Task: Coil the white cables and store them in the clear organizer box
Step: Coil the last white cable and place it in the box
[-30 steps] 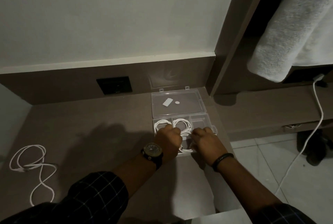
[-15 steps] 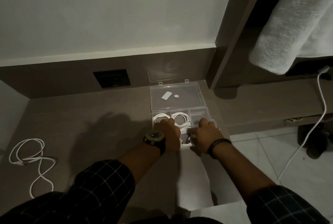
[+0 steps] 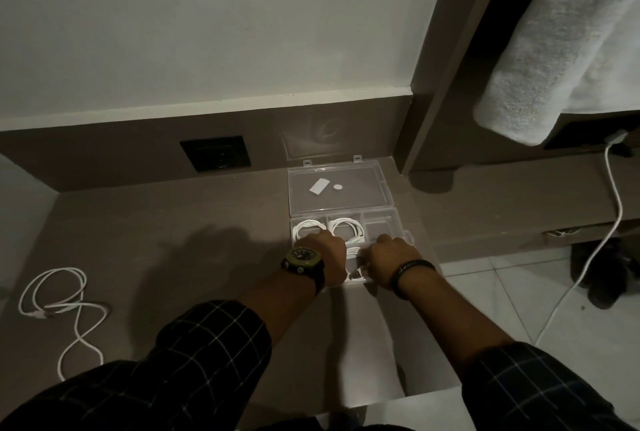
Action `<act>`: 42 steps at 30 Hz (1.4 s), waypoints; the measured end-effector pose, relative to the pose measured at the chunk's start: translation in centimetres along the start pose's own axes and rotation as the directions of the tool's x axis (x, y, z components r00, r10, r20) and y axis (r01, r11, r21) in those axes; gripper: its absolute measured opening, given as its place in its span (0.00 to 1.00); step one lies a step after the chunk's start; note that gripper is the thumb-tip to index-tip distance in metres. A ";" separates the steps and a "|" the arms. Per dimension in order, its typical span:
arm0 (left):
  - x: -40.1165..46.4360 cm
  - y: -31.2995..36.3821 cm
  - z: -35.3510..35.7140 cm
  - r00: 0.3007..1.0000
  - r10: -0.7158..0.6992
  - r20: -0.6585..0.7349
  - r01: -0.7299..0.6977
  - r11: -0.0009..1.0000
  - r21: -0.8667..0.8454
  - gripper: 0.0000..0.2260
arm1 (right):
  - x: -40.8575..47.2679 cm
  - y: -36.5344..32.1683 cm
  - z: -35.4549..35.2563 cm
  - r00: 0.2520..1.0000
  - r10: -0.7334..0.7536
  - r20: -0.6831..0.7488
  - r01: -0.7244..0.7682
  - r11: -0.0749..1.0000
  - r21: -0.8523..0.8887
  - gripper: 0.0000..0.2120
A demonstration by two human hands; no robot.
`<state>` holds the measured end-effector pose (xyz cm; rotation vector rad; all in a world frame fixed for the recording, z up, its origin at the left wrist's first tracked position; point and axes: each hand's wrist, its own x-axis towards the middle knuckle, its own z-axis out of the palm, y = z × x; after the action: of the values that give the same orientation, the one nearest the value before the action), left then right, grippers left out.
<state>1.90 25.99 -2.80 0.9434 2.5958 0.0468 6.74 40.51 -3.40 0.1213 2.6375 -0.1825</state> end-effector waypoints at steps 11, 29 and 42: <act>-7.7 -7.2 -1.0 0.885 -0.301 -0.354 0.000 0.762 -0.647 0.06 | -1.2 -6.5 -4.3 0.931 -0.075 -0.358 0.201 0.923 0.329 0.09; -30.2 -25.7 3.5 0.476 -0.858 -0.195 0.462 0.432 -0.775 0.10 | 2.3 -40.7 2.7 0.884 -0.455 -0.109 0.460 0.802 0.380 0.12; -26.5 -29.4 -1.8 0.568 -0.782 -0.255 -0.027 0.292 -0.956 0.10 | 0.8 -37.8 -9.2 0.730 -0.504 -0.461 0.678 0.616 0.401 0.11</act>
<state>1.89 -13.24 3.19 -0.3705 2.5893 1.8634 -2.69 4.58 8.28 -0.6247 2.7343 -1.2573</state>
